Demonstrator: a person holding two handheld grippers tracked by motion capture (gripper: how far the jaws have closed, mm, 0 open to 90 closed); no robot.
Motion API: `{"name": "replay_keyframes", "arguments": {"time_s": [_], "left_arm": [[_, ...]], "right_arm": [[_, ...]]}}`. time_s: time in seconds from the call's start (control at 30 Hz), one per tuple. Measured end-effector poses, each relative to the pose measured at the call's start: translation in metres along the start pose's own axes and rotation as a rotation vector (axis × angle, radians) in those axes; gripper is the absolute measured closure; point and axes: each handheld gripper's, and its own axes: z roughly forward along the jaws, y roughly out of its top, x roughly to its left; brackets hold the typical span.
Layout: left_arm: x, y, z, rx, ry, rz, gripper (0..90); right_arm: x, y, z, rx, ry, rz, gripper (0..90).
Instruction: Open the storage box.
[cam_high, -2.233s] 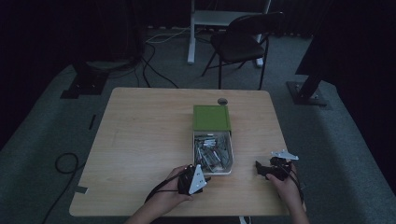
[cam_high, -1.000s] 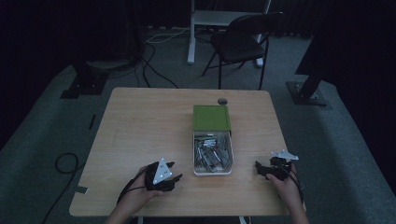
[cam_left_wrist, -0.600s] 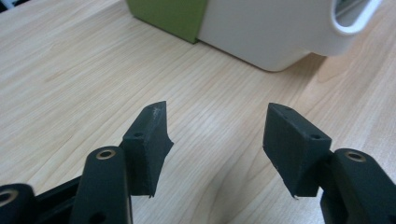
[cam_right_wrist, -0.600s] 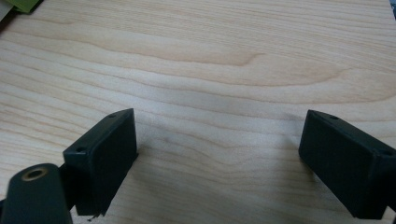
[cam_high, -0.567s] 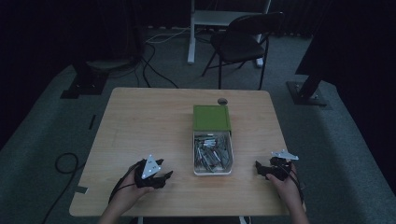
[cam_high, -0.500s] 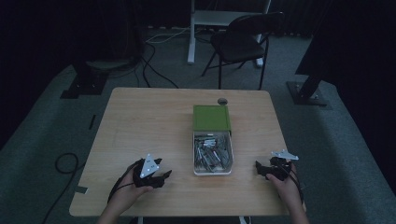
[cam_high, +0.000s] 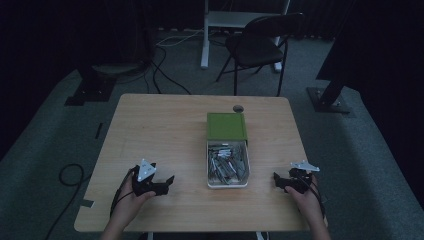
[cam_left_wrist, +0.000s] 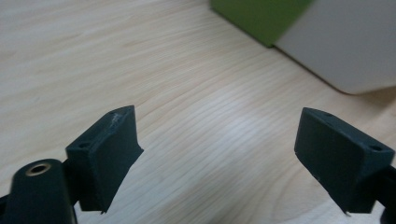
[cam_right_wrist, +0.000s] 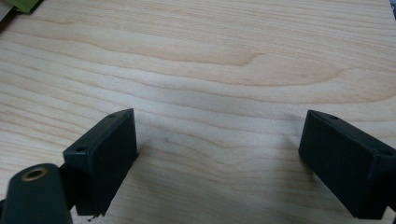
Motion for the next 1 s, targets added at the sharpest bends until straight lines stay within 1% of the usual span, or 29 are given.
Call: {"name": "replay_keyframes", "arguments": {"time_s": [0.07, 0.1, 0.13, 0.17, 0.2, 0.23, 0.27, 0.33, 0.37, 0.4, 0.43, 0.47, 0.5, 0.53, 0.63, 0.67, 0.7, 0.73, 0.77, 0.83, 0.9, 1.0], "left_arm": [[0.005, -0.002, 0.0, 0.013, 0.027, -0.028, 13.1], [0.005, -0.002, 0.0, 0.013, 0.027, -0.028, 10.4], [0.01, -0.004, -0.001, 0.033, 0.056, -0.037, 10.3], [0.01, -0.004, -0.001, 0.033, 0.056, -0.037, 10.4], [0.014, -0.006, -0.002, 0.044, 0.083, -0.039, 10.3], [0.016, -0.006, -0.003, 0.052, 0.093, -0.045, 10.3], [0.016, -0.006, -0.003, 0.052, 0.093, -0.045, 10.3], [0.022, -0.009, -0.005, 0.075, 0.124, -0.044, 10.3], [0.023, -0.01, -0.005, 0.079, 0.133, -0.045, 10.3], [0.025, -0.011, -0.007, 0.084, 0.149, -0.031, 10.3], [0.027, -0.011, -0.007, 0.085, 0.17, -0.03, 10.3], [0.027, -0.011, -0.007, 0.085, 0.17, -0.03, 10.3], [0.029, -0.012, -0.008, 0.089, 0.189, -0.033, 10.3], [0.033, -0.014, -0.01, 0.098, 0.216, -0.047, 10.3], [0.042, -0.018, -0.012, 0.116, 0.275, -0.108, 10.3], [0.045, -0.019, -0.013, 0.111, 0.293, -0.13, 10.3], [0.045, -0.019, -0.013, 0.111, 0.293, -0.13, 10.3], [0.05, -0.021, -0.016, 0.11, 0.32, -0.155, 10.3], [0.05, -0.021, -0.016, 0.11, 0.32, -0.155, 10.3], [0.054, -0.023, -0.017, 0.105, 0.334, -0.173, 10.3], [0.058, -0.026, -0.016, 0.116, 0.336, -0.192, 10.3], [0.059, -0.028, -0.015, 0.124, 0.334, -0.198, 10.3]], "right_arm": [[0.0, 0.0, 0.0, 0.0, 0.0, 0.0, 11.1], [0.0, 0.0, 0.0, 0.0, 0.0, 0.0, 11.1], [0.0, 0.0, 0.0, 0.0, 0.0, 0.0, 11.1], [0.0, 0.0, 0.0, 0.0, 0.0, 0.0, 11.1], [0.0, 0.0, 0.0, 0.0, 0.0, 0.0, 11.1], [0.0, 0.0, 0.0, 0.0, 0.0, 0.0, 11.1], [0.0, 0.0, 0.0, 0.0, 0.0, 0.0, 11.1], [0.0, 0.0, 0.0, 0.0, 0.0, 0.0, 11.1], [0.0, 0.0, 0.0, 0.0, 0.0, 0.0, 11.1], [0.0, 0.0, 0.0, 0.0, 0.0, -0.001, 11.1], [0.0, 0.0, 0.0, 0.0, 0.0, 0.0, 11.1], [0.0, 0.0, 0.0, 0.0, 0.0, 0.0, 11.1], [0.0, 0.0, 0.0, 0.0, 0.0, 0.0, 11.1], [0.0, 0.0, 0.0, 0.0, 0.0, 0.0, 11.1], [0.0, 0.0, 0.0, 0.0, 0.0, 0.0, 11.1], [0.0, 0.0, 0.0, 0.0, 0.0, 0.0, 11.1], [0.0, 0.0, 0.0, 0.0, 0.0, 0.0, 11.1], [0.0, 0.0, 0.0, 0.0, 0.0, 0.0, 11.1], [0.0, 0.0, 0.0, 0.0, 0.0, 0.0, 11.1], [0.0, 0.0, 0.0, 0.0, 0.0, -0.001, 11.0], [0.0, 0.0, 0.0, 0.0, 0.0, -0.001, 11.1], [0.0, 0.0, 0.0, 0.0, 0.0, -0.001, 11.1]]}}
